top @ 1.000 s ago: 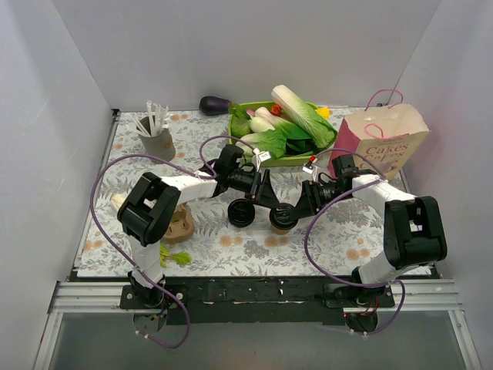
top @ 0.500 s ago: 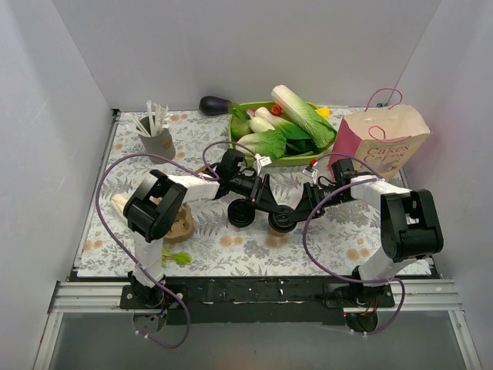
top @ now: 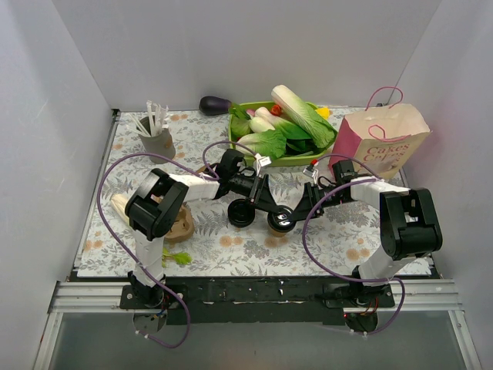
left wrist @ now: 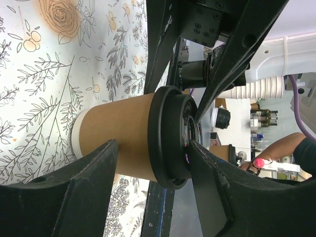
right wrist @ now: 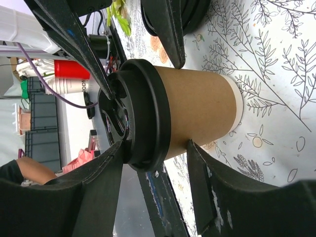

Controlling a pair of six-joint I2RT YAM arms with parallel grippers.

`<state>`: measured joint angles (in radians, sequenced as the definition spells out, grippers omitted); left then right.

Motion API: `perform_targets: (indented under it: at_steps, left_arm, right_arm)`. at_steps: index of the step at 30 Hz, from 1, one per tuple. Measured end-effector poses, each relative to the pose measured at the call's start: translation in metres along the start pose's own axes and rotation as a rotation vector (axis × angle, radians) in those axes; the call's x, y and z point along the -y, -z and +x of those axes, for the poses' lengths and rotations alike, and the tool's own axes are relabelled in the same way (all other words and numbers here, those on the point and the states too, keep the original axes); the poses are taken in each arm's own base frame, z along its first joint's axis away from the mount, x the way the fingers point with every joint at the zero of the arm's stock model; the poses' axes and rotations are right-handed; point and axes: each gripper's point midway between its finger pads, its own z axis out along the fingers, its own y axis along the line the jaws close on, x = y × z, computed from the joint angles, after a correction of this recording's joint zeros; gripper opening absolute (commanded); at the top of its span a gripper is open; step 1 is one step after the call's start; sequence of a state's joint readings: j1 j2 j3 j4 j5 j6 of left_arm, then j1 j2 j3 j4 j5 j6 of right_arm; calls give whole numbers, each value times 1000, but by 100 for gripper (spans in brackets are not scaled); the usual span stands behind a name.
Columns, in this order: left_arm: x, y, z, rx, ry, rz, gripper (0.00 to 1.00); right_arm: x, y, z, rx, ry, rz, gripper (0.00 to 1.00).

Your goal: Pack the takeout coffee

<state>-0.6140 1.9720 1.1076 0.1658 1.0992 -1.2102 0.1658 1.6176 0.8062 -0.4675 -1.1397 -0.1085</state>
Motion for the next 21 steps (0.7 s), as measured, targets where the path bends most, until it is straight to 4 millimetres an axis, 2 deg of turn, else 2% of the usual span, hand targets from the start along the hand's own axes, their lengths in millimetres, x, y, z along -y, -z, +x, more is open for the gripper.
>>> perform_targets:
  at_steps: [14,17,21]
  left_arm:
    - [-4,0,2,-9,-88,33,54]
    - [-5,-1,3,-13,-111,43,56]
    - [-5,-2,2,-12,-133,61,65]
  right_arm:
    - [3,-3,-4,17,12,-18,56]
    - [2,-4,-5,18,23,-23,56]
    - [1,-4,-6,19,29,-30,58]
